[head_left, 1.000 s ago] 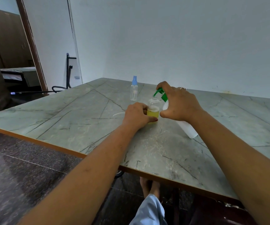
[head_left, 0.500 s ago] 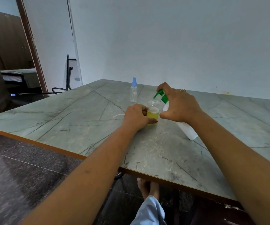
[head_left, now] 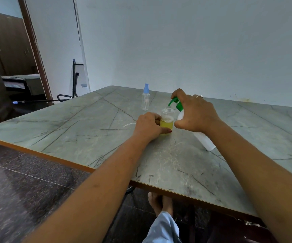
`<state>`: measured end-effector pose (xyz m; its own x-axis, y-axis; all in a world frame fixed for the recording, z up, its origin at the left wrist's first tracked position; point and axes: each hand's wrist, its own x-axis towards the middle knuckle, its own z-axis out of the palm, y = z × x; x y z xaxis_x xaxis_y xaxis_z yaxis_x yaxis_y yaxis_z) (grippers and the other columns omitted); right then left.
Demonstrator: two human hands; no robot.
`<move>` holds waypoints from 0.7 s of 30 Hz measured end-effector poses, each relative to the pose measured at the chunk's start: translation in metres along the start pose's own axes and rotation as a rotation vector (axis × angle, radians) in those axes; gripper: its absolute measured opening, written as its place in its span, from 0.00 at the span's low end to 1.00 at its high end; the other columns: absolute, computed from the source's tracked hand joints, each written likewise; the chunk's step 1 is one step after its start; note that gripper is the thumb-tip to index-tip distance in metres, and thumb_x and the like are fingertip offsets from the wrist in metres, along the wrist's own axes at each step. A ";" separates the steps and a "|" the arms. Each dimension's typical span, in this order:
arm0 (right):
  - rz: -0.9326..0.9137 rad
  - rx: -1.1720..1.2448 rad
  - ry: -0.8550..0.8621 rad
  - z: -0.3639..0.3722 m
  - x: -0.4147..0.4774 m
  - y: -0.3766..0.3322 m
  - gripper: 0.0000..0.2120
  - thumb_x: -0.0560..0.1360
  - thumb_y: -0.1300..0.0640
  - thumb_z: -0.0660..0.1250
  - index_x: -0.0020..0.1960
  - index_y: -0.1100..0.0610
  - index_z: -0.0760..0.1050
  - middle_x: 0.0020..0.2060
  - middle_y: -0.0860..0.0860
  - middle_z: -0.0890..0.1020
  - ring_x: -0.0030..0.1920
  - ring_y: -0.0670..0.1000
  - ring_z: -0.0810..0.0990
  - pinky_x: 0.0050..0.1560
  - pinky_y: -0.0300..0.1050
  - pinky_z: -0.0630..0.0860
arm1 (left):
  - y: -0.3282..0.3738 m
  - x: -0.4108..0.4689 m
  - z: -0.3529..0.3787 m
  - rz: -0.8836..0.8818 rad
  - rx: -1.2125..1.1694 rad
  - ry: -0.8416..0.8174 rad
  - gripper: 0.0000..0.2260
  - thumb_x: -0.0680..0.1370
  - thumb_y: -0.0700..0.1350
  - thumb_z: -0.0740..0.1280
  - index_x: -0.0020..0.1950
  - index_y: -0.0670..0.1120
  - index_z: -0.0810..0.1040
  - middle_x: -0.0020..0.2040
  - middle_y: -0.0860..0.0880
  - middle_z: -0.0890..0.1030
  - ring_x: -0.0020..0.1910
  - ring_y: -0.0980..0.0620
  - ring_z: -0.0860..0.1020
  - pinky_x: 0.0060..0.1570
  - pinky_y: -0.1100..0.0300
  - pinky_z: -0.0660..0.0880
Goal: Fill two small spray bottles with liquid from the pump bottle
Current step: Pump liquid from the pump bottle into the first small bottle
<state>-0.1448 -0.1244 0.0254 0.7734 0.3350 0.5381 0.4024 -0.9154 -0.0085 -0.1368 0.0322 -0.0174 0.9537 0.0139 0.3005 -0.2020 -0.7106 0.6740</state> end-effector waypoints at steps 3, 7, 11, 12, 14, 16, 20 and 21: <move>-0.012 -0.004 -0.017 0.002 -0.001 0.001 0.36 0.64 0.48 0.71 0.68 0.45 0.59 0.55 0.50 0.77 0.49 0.53 0.73 0.40 0.43 0.68 | -0.001 0.001 0.000 0.005 -0.006 0.008 0.27 0.67 0.52 0.76 0.63 0.43 0.76 0.57 0.46 0.81 0.53 0.51 0.79 0.56 0.60 0.74; -0.034 -0.009 -0.020 0.002 -0.002 0.004 0.43 0.66 0.47 0.71 0.74 0.42 0.51 0.66 0.50 0.71 0.58 0.57 0.74 0.46 0.48 0.73 | -0.002 0.002 0.001 0.008 -0.007 0.018 0.26 0.68 0.53 0.76 0.62 0.43 0.77 0.56 0.46 0.82 0.52 0.51 0.79 0.53 0.61 0.73; -0.080 0.035 -0.040 0.002 0.000 0.007 0.49 0.65 0.48 0.72 0.76 0.42 0.45 0.75 0.46 0.58 0.64 0.56 0.72 0.52 0.50 0.75 | -0.002 0.003 0.002 0.006 0.008 0.021 0.26 0.68 0.53 0.75 0.62 0.43 0.77 0.56 0.46 0.81 0.52 0.51 0.79 0.54 0.61 0.74; -0.090 0.055 -0.044 0.002 0.000 0.008 0.49 0.65 0.48 0.72 0.76 0.42 0.46 0.75 0.44 0.57 0.64 0.55 0.72 0.52 0.50 0.75 | -0.003 0.003 0.002 0.004 0.010 0.021 0.26 0.68 0.53 0.75 0.62 0.43 0.77 0.56 0.47 0.81 0.52 0.52 0.79 0.54 0.61 0.74; -0.108 0.086 -0.039 0.003 0.000 0.009 0.46 0.63 0.47 0.71 0.75 0.42 0.51 0.73 0.42 0.60 0.61 0.54 0.73 0.49 0.45 0.74 | -0.003 0.003 0.003 0.004 0.008 0.022 0.27 0.67 0.53 0.76 0.62 0.43 0.77 0.55 0.47 0.81 0.51 0.52 0.79 0.54 0.60 0.74; -0.111 0.114 -0.024 0.004 0.000 0.009 0.42 0.62 0.48 0.71 0.72 0.43 0.57 0.70 0.42 0.65 0.57 0.51 0.75 0.44 0.42 0.71 | -0.003 0.004 0.002 0.002 0.004 0.021 0.27 0.67 0.53 0.76 0.62 0.44 0.77 0.55 0.47 0.82 0.52 0.52 0.79 0.54 0.60 0.74; -0.092 0.121 0.005 0.004 -0.001 0.009 0.36 0.62 0.50 0.74 0.67 0.45 0.63 0.63 0.42 0.69 0.49 0.48 0.73 0.39 0.39 0.67 | -0.003 0.004 0.003 -0.002 0.003 0.016 0.27 0.67 0.53 0.76 0.63 0.44 0.76 0.56 0.47 0.81 0.52 0.52 0.79 0.55 0.60 0.74; -0.091 0.114 0.021 0.004 -0.001 0.009 0.35 0.61 0.50 0.73 0.65 0.45 0.64 0.61 0.42 0.70 0.49 0.48 0.74 0.39 0.40 0.67 | -0.002 0.004 0.004 -0.004 0.006 0.014 0.28 0.67 0.53 0.76 0.63 0.44 0.76 0.57 0.47 0.81 0.52 0.52 0.79 0.55 0.61 0.74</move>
<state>-0.1399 -0.1315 0.0217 0.7209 0.4098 0.5588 0.5246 -0.8496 -0.0537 -0.1312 0.0313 -0.0202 0.9512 0.0262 0.3074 -0.1971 -0.7148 0.6709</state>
